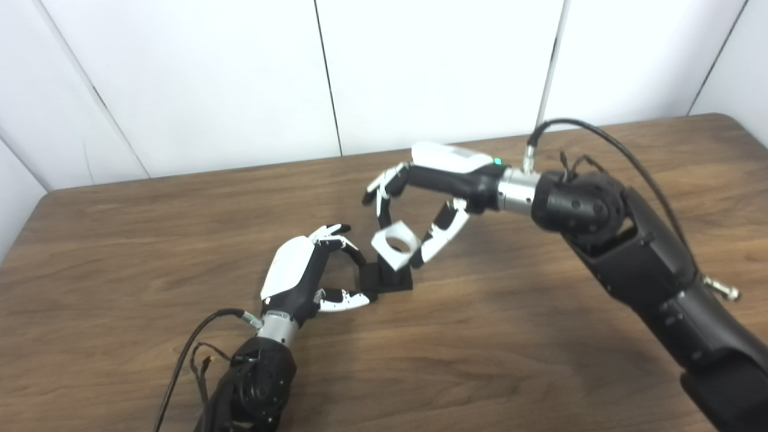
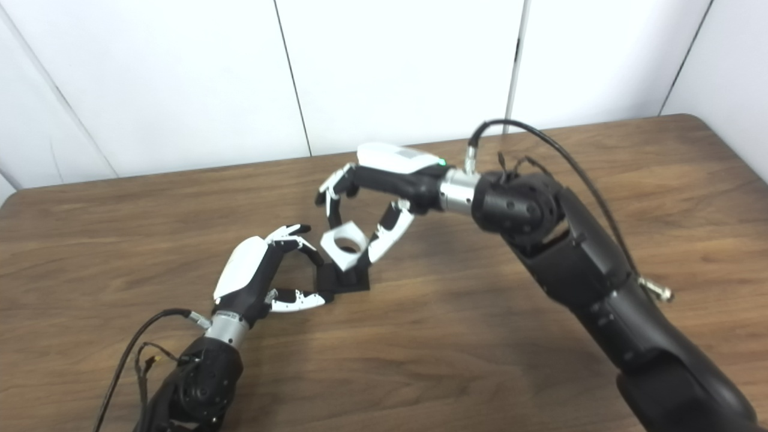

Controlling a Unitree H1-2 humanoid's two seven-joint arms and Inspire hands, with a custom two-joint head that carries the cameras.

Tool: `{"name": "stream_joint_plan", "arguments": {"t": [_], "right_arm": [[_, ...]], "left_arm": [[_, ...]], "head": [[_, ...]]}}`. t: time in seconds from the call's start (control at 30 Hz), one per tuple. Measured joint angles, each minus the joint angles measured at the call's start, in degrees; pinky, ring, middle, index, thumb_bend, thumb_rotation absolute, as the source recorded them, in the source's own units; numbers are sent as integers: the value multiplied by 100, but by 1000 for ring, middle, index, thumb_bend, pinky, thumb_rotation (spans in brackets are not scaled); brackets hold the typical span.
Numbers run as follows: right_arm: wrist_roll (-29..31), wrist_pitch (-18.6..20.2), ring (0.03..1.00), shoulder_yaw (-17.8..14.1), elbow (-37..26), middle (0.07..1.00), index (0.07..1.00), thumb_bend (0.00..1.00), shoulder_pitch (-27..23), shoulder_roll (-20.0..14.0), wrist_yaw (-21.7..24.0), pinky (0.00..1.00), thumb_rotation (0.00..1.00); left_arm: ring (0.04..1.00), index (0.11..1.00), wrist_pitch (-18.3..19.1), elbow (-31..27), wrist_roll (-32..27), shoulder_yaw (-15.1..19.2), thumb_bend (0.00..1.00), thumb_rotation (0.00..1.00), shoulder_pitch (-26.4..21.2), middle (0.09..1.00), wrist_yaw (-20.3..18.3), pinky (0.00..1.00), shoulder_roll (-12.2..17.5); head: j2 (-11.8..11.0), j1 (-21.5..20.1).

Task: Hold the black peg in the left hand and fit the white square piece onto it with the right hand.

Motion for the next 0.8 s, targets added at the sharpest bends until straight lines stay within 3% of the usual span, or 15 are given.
{"name": "stream_joint_plan", "arguments": {"t": [0.17,0.8], "right_arm": [[-48,-166,840,66,260,794,478,518,-360,3,42,747,139],[-220,-310,840,289,614,797,479,517,-404,133,189,763,142]], "left_arm": [[928,488,31,-3,2,-9,520,83,-2,881,0,895,-24],[929,488,98,-11,7,-15,521,82,-1,880,18,903,-57]], "head": [[9,26],[53,79]]}}
